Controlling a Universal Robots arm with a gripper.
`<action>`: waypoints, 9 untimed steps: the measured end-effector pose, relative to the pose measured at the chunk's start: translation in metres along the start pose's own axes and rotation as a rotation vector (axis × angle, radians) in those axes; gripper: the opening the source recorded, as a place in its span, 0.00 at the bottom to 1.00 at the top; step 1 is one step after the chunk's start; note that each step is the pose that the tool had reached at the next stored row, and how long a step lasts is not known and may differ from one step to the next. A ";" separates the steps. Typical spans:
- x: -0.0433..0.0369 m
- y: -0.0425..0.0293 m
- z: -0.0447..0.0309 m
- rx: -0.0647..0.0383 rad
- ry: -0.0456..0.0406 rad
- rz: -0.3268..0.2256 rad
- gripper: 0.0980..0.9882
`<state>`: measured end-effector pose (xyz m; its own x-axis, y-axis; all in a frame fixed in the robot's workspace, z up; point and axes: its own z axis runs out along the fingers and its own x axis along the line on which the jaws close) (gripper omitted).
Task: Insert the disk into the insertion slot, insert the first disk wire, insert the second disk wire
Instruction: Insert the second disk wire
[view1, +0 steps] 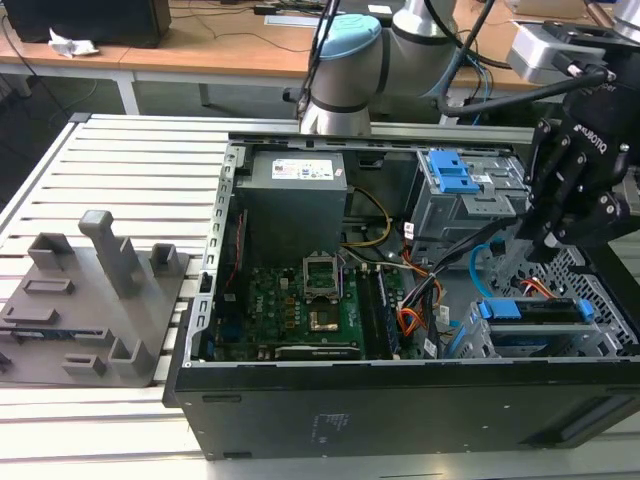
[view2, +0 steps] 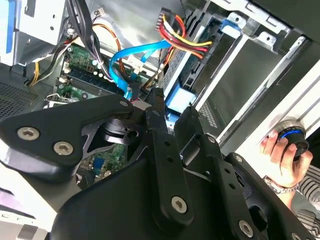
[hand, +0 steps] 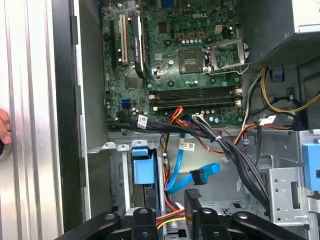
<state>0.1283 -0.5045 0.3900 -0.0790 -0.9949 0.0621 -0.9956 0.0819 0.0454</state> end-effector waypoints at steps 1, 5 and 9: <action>-0.0001 0.0040 0.0003 0.000 0.0001 -0.001 0.30; -0.0035 0.0103 0.0019 0.003 0.0023 -0.056 0.30; -0.0041 0.0102 0.0050 0.013 0.0096 -0.211 0.30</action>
<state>0.1183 -0.4998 0.3853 0.1314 -0.9894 0.0621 -0.9906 -0.1288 0.0454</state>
